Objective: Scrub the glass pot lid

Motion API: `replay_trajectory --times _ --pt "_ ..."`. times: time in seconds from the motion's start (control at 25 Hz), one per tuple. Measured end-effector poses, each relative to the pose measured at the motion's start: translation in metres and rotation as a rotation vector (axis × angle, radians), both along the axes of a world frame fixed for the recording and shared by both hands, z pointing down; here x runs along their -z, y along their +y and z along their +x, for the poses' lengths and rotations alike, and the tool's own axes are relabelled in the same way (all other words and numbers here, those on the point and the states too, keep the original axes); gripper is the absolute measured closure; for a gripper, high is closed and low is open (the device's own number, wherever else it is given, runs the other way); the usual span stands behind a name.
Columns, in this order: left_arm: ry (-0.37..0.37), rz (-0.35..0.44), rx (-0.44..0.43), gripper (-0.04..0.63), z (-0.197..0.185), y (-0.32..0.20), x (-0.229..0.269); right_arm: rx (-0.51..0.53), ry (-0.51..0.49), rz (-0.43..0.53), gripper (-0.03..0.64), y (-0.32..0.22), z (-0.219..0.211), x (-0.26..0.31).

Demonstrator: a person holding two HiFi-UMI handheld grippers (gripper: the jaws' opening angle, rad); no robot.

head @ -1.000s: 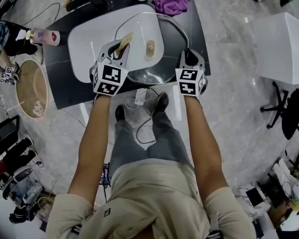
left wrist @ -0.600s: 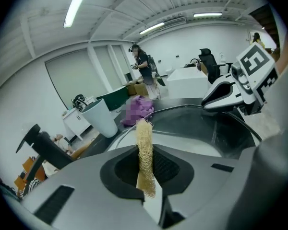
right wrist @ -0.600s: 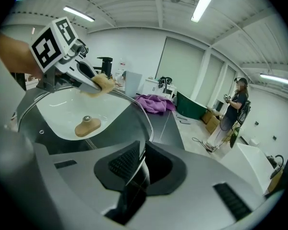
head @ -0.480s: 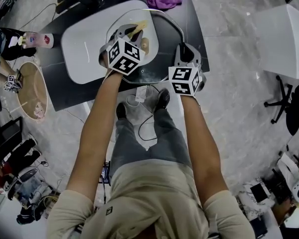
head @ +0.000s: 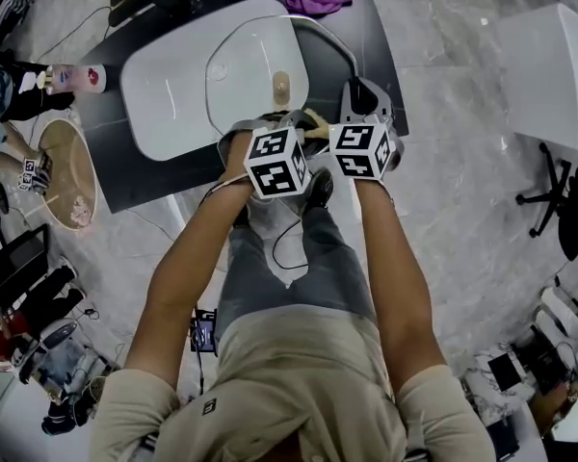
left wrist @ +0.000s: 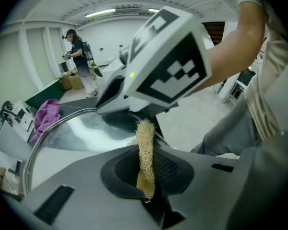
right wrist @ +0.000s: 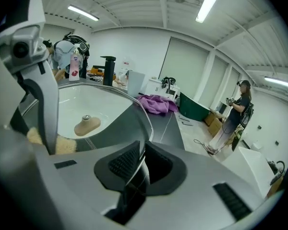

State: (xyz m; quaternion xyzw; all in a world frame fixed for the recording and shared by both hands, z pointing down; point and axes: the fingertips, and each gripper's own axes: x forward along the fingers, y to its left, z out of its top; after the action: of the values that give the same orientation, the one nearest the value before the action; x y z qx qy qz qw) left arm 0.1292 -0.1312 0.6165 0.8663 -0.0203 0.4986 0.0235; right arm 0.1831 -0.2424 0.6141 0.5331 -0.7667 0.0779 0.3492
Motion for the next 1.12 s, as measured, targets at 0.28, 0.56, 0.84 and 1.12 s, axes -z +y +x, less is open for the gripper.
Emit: replay_trajectory --times 0.28,0.56,0.84,1.12 --pt "0.013 -0.038 -0.018 0.548 -0.001 0.006 -0.006 0.001 0.014 0.0 0.569 -0.005 -0.003 -0.009" --pt "-0.004 0.029 0.055 0.548 -0.023 -0.032 -0.009 0.025 0.043 0.012 0.569 -0.005 -0.005 -0.002" --pt "-0.189 0.309 0.278 0.548 -0.116 -0.159 -0.011 0.061 0.084 0.049 0.574 -0.009 -0.012 0.009" --pt "-0.239 0.316 0.267 0.548 -0.131 -0.166 -0.012 0.064 0.083 0.053 0.575 -0.01 -0.011 0.011"
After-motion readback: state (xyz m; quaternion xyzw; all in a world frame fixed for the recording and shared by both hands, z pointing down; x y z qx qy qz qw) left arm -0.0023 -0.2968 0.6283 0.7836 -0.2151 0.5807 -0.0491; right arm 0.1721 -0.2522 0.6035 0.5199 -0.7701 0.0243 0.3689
